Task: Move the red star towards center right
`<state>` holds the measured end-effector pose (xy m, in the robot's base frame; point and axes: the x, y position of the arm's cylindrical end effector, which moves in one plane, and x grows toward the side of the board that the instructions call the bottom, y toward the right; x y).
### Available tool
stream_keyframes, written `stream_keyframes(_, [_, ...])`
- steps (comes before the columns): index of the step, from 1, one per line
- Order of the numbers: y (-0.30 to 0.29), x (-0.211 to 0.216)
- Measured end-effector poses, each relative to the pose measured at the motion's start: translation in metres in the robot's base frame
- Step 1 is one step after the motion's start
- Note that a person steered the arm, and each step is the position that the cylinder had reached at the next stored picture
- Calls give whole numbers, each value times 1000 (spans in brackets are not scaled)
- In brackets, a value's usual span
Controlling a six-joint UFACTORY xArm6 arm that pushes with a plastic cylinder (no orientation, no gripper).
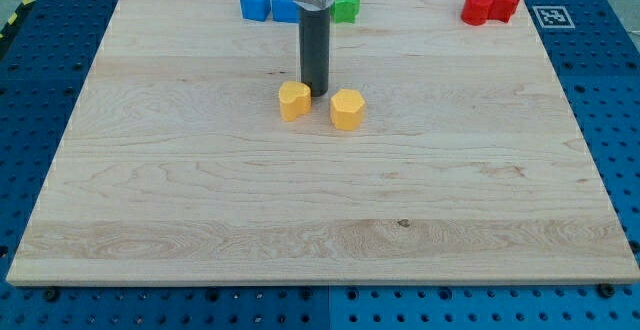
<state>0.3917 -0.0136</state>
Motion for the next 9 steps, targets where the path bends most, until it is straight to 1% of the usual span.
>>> stream_keyframes(2, [-30,0])
stream_keyframes(3, [-34,-8])
stream_keyframes(4, [-10,-15])
stream_keyframes(6, [92,-16])
stream_keyframes(7, [129,-24])
stream_keyframes(9, [142,-72])
